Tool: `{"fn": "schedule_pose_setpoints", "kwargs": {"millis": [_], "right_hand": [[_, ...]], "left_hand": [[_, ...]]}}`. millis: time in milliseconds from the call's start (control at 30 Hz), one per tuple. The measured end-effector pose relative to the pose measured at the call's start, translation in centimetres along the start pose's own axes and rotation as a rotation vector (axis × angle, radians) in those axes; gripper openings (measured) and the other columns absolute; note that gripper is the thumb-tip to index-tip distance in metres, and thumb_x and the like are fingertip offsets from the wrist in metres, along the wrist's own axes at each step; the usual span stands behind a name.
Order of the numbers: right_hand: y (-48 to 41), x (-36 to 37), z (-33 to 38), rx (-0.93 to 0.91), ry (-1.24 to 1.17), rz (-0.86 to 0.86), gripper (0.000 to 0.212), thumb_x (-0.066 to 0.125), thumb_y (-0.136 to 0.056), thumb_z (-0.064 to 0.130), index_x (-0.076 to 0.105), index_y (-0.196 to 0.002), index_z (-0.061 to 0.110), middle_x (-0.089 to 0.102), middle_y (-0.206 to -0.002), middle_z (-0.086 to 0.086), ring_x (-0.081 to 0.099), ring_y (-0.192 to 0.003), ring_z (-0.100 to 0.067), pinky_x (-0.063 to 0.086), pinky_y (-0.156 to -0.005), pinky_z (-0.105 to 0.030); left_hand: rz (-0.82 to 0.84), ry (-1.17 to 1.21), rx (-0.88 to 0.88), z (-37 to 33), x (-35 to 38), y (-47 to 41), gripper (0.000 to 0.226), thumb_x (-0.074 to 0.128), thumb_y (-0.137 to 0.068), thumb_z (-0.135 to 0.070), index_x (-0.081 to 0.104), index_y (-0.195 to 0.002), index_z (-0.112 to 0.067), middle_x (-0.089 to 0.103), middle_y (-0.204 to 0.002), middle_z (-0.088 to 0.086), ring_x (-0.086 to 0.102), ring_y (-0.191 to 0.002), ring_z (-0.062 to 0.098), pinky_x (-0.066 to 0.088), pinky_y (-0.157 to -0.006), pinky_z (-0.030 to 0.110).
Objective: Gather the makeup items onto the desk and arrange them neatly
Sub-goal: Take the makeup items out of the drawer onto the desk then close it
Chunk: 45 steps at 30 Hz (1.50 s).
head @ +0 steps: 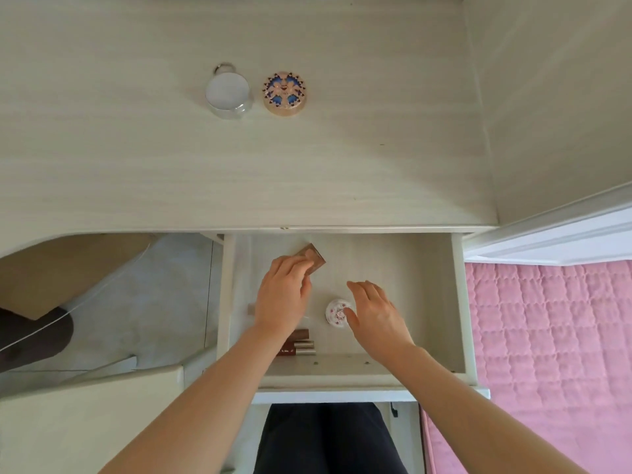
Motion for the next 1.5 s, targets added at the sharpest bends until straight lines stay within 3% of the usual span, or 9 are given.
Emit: {"fn": "schedule_pose_setpoints", "kwargs": {"millis": [167,300,600,767,933,1100,1267,1400,1500], "right_hand": [[-1.5,4.3,-2.4,0.19,-0.11,0.17,0.05,0.045,-0.097,0.037,0.035,-0.141,0.014,0.044,-0.137,-0.005,0.044,-0.123,-0.025,0.044,-0.096,-0.034],[-1.9,6.5,-3.2,0.305,-0.182,0.224,0.052,0.048,-0.094,0.04,0.037,-0.138,0.015,0.042,-0.135,-0.006,0.043,-0.12,-0.026,0.045,-0.089,-0.036],[-1.3,7.8,-2.9,0.309,-0.139,0.214,0.053,0.055,-0.092,0.038,0.041,-0.134,0.01,0.039,-0.134,-0.008,0.041,-0.122,-0.025,0.047,-0.093,-0.033],[-0.8,8.0,-2.5,0.256,-0.12,0.21,0.053,0.059,-0.09,0.037,0.039,-0.131,0.01,0.043,-0.132,-0.007,0.043,-0.119,-0.024,0.046,-0.093,-0.031],[-0.2,8.1,-2.3,0.264,-0.195,0.21,0.052,0.064,-0.088,0.032,0.037,-0.127,0.012,0.045,-0.124,-0.009,0.046,-0.112,-0.025,0.047,-0.092,-0.032],[0.3,7.8,-2.4,0.354,-0.399,0.212,0.046,0.069,-0.085,0.019,0.037,-0.118,0.02,0.038,-0.116,-0.004,0.054,-0.089,-0.022,0.053,-0.08,-0.027],[1.1,6.6,-3.2,0.484,-0.55,0.162,0.044,0.068,-0.085,0.018,0.042,-0.12,0.025,0.035,-0.113,0.001,0.048,-0.088,-0.014,0.043,-0.069,-0.014],[1.7,4.6,-3.2,0.538,-0.64,0.125,0.042,0.067,-0.085,0.02,0.05,-0.122,0.028,0.039,-0.116,0.001,0.05,-0.092,-0.017,0.053,-0.07,-0.028],[2.3,2.9,-2.6,0.551,-0.679,0.101,0.04,0.068,-0.084,0.019,0.052,-0.119,0.03,0.04,-0.115,0.003,0.05,-0.091,-0.015,0.057,-0.073,-0.035]], "left_hand": [[0.043,0.029,-0.171,2.7,3.6,-2.3,0.03,0.059,-0.09,-0.011,0.065,-0.119,-0.009,0.06,-0.121,0.006,0.049,-0.116,0.027,0.051,-0.088,0.041],[0.149,-0.041,-0.277,4.4,5.9,-3.7,0.043,0.059,-0.091,-0.02,0.051,-0.133,-0.015,0.049,-0.132,0.005,0.042,-0.122,0.028,0.045,-0.092,0.039],[0.222,-0.158,-0.287,5.0,8.4,-4.1,0.054,0.067,-0.085,-0.026,0.046,-0.134,-0.016,0.045,-0.132,0.006,0.04,-0.122,0.028,0.046,-0.092,0.039],[0.167,-0.071,-0.23,4.2,8.2,-3.7,0.049,0.076,-0.076,-0.016,0.05,-0.117,-0.013,0.056,-0.117,0.008,0.045,-0.114,0.028,0.048,-0.084,0.039],[0.149,0.018,-0.235,3.9,7.9,-3.1,0.038,0.07,-0.08,-0.006,0.044,-0.107,-0.014,0.057,-0.104,0.004,0.054,-0.098,0.023,0.052,-0.07,0.04],[0.151,0.171,-0.34,4.2,7.7,-1.6,0.039,0.067,-0.081,-0.002,0.051,-0.114,-0.014,0.058,-0.11,0.005,0.058,-0.097,0.02,0.045,-0.075,0.027],[0.182,0.359,-0.474,4.1,6.8,0.5,0.031,0.073,-0.078,-0.005,0.061,-0.105,-0.013,0.062,-0.099,0.0,0.056,-0.092,0.013,0.035,-0.076,0.015],[0.145,0.502,-0.572,3.2,5.0,2.4,0.03,0.077,-0.076,-0.011,0.062,-0.102,-0.017,0.061,-0.088,-0.01,0.055,-0.083,0.007,0.035,-0.062,0.007],[0.112,0.595,-0.606,2.5,3.1,3.4,0.03,0.076,-0.077,-0.01,0.061,-0.1,-0.021,0.06,-0.086,-0.014,0.059,-0.082,0.01,0.043,-0.068,0.015]]}}
Point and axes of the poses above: each hand's wrist, its own y-axis away from the middle knuckle, its own x-axis out of the palm, z = x × y, the point moved 8 cm from there along -y, towards the middle knuckle
